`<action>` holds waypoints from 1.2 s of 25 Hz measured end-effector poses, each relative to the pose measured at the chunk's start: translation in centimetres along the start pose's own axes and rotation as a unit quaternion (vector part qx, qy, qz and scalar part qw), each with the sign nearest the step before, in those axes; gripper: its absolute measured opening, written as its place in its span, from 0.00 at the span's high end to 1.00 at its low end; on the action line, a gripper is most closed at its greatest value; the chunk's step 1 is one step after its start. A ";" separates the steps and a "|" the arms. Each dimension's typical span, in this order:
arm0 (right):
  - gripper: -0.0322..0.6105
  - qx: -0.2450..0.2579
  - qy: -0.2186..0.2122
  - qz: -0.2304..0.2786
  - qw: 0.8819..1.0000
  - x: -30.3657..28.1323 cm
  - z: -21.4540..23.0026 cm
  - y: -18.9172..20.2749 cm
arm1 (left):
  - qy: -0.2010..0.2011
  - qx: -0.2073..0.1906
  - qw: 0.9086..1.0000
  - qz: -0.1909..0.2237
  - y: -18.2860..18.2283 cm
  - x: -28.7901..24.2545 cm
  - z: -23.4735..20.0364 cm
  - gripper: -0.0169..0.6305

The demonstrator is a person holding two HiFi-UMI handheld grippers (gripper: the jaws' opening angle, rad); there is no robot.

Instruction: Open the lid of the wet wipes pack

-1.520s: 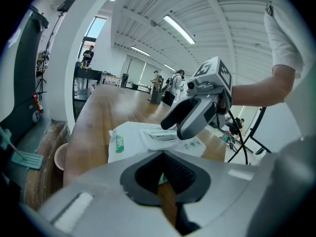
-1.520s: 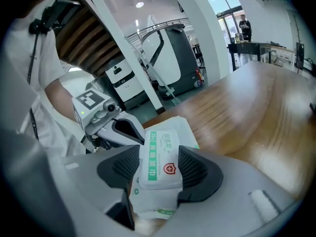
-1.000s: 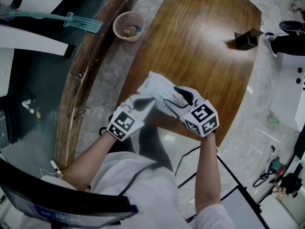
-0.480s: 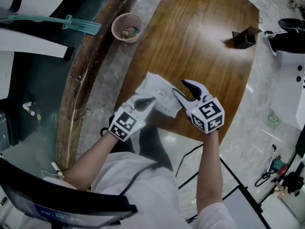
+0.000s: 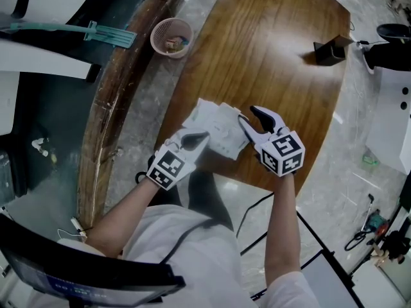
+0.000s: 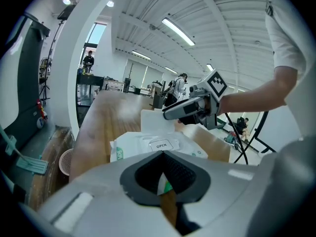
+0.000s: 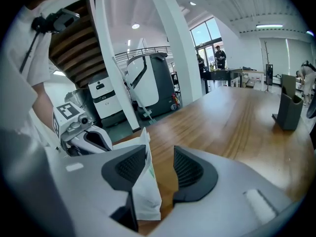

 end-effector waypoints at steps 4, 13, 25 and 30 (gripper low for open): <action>0.68 -0.027 0.004 0.005 1.000 -0.3 0.8 0.5 | 0.001 0.001 1.000 0.001 0.0 0.0 0.0 0.97; 0.68 -0.042 0.010 0.005 0.999 -0.8 1.3 1.2 | -0.003 0.002 1.000 0.004 -0.2 0.1 0.1 0.97; 0.68 -0.041 0.040 0.031 0.998 1.5 -0.1 -0.2 | 0.005 -0.016 1.000 0.019 -2.3 2.4 0.7 0.97; 0.68 -0.059 0.059 0.075 0.994 4.4 -2.3 -1.7 | 0.020 -0.036 0.999 0.033 -4.4 4.0 1.9 0.97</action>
Point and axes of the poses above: the fingertips, and each gripper's own axes: x backward along the fingers, z to its right, y out of its underside, the point moved 2 cm from there along x, backward along the fingers, and after that the axes turned 2 degrees about x, right-handed, at the moved point
